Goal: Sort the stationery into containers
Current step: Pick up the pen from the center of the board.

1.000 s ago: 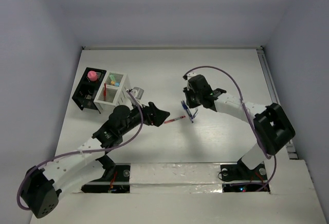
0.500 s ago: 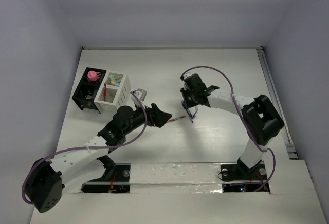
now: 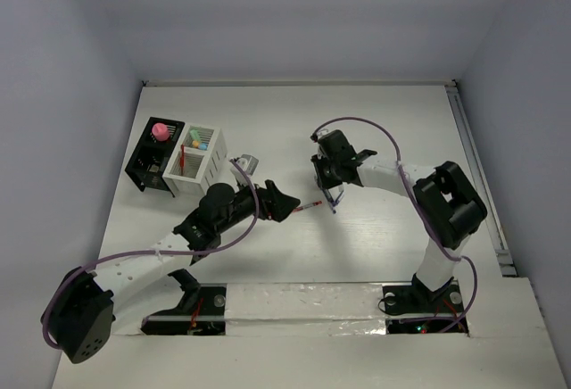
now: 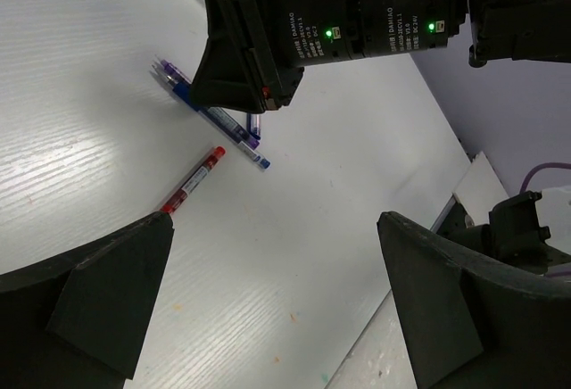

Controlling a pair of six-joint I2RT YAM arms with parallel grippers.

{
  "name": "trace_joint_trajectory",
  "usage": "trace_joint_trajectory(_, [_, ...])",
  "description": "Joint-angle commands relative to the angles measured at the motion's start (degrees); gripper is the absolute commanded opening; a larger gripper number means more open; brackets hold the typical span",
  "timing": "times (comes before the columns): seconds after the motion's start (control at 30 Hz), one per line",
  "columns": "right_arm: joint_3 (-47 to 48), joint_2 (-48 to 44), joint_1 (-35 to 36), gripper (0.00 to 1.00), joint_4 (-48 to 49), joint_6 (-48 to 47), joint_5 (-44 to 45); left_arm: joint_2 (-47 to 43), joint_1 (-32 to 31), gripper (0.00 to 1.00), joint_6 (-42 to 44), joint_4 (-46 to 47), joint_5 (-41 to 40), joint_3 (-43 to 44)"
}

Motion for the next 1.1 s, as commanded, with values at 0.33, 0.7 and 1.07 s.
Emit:
trace_joint_trajectory(0.33, [3.5, -0.5, -0.2, 0.21, -0.8, 0.4, 8.0, 0.1, 0.3, 0.99, -0.1, 3.9, 1.1, -0.3])
trace_joint_trajectory(0.7, [4.4, 3.6, -0.2, 0.22, -1.3, 0.3, 8.5, 0.1, 0.3, 0.99, -0.2, 3.6, 1.1, -0.2])
trace_joint_trajectory(1.07, [6.3, 6.1, -0.2, 0.22, -2.0, 0.0, 10.1, 1.4, 0.3, 0.99, -0.3, 4.7, 1.8, -0.2])
